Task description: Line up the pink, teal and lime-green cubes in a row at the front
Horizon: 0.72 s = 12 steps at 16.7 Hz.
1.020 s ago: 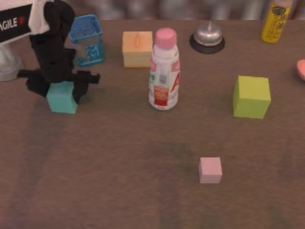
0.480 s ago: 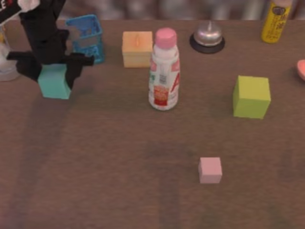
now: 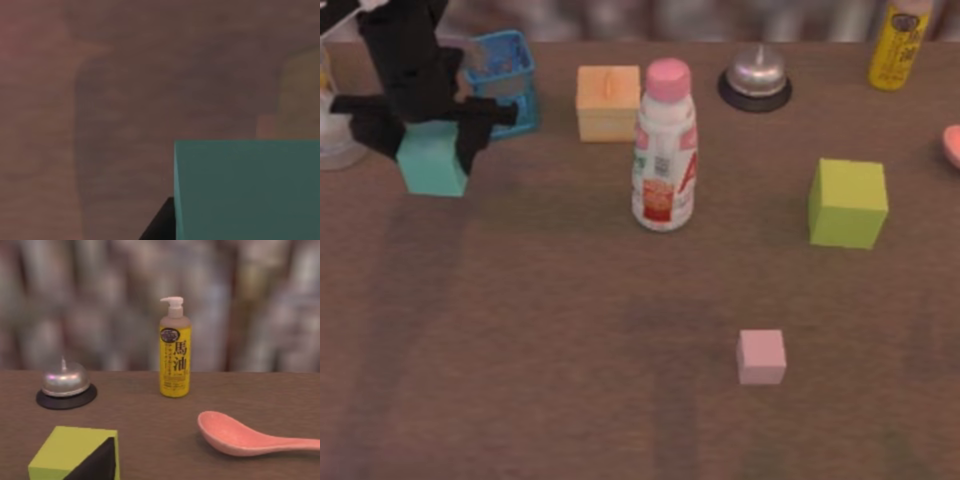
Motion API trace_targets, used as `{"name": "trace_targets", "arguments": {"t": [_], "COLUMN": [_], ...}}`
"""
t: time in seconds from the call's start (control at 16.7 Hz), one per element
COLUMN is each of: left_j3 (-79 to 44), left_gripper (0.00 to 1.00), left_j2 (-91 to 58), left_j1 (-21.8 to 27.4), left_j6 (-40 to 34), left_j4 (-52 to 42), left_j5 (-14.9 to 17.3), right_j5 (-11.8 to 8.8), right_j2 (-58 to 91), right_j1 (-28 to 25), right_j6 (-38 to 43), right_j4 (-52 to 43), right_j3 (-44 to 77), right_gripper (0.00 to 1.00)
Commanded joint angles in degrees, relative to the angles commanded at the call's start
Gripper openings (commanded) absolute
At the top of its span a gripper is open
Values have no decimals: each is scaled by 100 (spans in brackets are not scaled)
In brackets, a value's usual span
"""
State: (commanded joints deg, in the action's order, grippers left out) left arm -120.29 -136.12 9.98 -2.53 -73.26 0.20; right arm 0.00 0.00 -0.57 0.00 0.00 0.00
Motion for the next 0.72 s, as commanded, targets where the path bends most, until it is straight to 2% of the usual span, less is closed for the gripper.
{"name": "trace_targets", "arguments": {"t": [0.24, 0.72], "left_j3": [287, 1400], "left_gripper": [0, 0], "left_j2": [235, 1030], "left_j1": [735, 3103], "left_j6": [-841, -3743], "left_j4": [74, 292], "left_j5": [-22, -46], "right_j5": [0, 0], "right_j2": [0, 0], "right_j1": [0, 0], "right_j6": [0, 0], "right_j4": [0, 0], "right_j3": [0, 0], "right_gripper": [100, 100]}}
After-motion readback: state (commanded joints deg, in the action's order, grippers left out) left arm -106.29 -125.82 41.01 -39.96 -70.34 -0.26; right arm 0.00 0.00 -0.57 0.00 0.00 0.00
